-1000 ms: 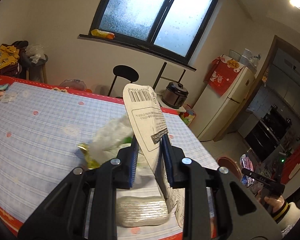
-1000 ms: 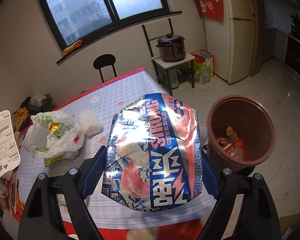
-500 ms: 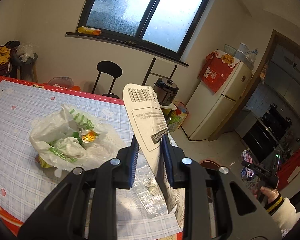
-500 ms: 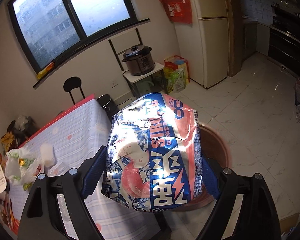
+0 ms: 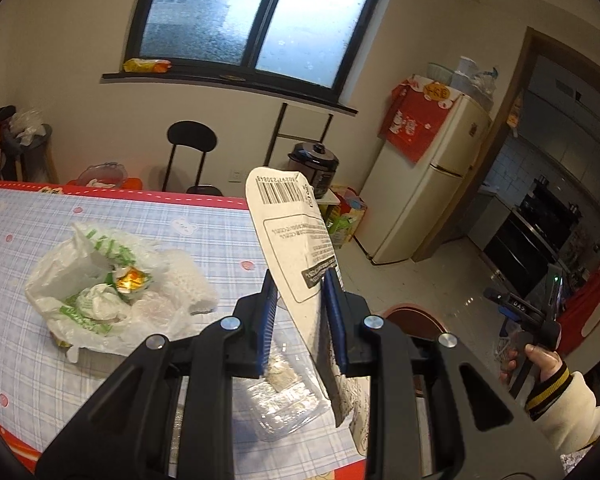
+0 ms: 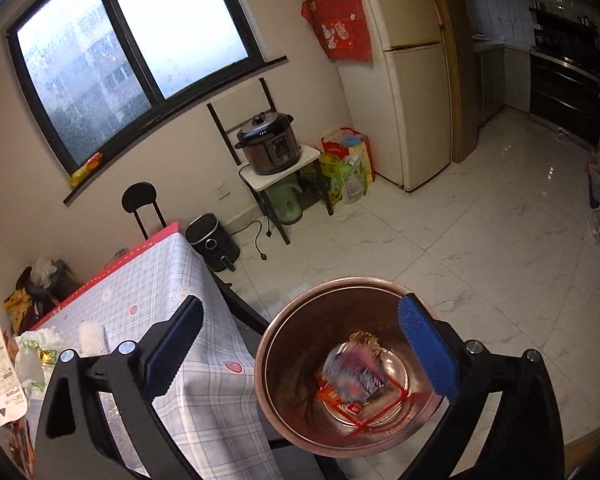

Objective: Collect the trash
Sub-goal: 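Carry the foil bag to the brown bin and release it from the right tool, then lower the white paper packet into the bin and open the left tool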

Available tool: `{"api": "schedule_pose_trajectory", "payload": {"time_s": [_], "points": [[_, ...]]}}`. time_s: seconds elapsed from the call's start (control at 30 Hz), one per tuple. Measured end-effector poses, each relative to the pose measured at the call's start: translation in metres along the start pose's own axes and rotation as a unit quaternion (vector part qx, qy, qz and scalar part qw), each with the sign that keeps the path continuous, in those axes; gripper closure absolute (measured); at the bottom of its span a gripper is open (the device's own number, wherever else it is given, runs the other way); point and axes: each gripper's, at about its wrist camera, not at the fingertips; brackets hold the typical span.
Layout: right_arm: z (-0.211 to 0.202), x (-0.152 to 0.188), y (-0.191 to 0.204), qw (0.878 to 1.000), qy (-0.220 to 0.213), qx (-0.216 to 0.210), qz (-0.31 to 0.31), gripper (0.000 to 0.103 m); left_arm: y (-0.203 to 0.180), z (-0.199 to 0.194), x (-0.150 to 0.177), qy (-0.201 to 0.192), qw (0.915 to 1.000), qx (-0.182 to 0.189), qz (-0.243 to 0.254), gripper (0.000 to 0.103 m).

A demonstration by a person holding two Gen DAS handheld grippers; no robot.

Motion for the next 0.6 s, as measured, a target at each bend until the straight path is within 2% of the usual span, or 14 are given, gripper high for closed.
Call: {"api": "schedule_pose_trajectory", "payload": {"time_s": [0.33, 0.6], "points": [[-0.060, 0.009, -0.025, 0.999, -0.027, 0.026, 0.009, 0.005, -0.070, 0.048, 0.001, 0.032, 0.9946, 0.077, 0.061, 0.076], [-0.113, 0.032, -0.062, 0.996, -0.046, 0.063, 0.054, 0.005, -0.142, 0.107, 0.010, 0.079, 0.9798, 0.150, 0.106, 0.076]]}}
Point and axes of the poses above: each gripper's, at about its wrist camera, not at the fingertips, and z roughly the way its jaws point, y to its left, x to its underside, and after that the axes turned 2 degrees about y, right-handed
